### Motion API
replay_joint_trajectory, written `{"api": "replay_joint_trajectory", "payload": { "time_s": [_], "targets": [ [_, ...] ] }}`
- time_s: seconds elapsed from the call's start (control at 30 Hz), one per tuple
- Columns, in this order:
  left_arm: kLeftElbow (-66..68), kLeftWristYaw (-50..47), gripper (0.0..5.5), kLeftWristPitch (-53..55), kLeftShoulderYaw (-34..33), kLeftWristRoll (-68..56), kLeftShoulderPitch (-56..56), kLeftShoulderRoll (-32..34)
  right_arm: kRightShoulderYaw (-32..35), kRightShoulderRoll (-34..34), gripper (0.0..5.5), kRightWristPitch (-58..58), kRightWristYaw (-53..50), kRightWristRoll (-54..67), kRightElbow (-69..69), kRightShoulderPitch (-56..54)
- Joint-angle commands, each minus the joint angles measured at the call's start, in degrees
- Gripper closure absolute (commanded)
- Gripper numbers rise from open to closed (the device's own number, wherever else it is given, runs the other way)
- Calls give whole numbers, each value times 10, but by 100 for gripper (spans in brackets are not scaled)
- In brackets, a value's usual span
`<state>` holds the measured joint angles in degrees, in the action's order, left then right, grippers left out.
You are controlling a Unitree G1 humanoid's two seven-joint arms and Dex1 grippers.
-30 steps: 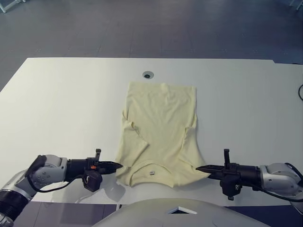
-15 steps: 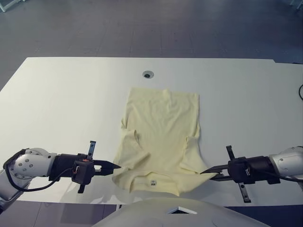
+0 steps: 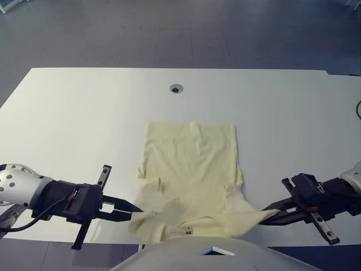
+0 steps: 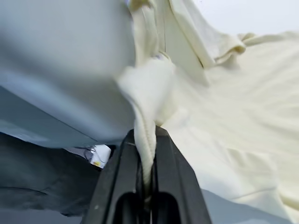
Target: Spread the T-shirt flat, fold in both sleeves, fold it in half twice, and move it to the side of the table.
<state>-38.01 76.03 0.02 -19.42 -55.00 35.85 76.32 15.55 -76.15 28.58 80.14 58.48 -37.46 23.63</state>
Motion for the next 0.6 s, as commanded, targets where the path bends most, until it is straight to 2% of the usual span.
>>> {"api": "replay_joint_trajectory", "payload": {
  "time_s": [0.03,0.13,0.2,0.43,0.6],
  "targets": [
    [-25,39,548,73,-69,-22,15,-32,39,8,550,49,12,27,-6,-5],
    [1,40,548,100,-62,-10,-32,-43,14,19,550,55,5,2,30,-47],
    [38,46,548,104,-34,11,-76,-49,-20,28,550,48,5,-30,65,-90],
    [179,64,548,130,129,94,-293,-111,-194,123,550,25,28,-172,224,-321],
    [286,88,548,138,213,158,-424,-179,-273,206,550,-1,37,-256,320,-428]
  ]
}}
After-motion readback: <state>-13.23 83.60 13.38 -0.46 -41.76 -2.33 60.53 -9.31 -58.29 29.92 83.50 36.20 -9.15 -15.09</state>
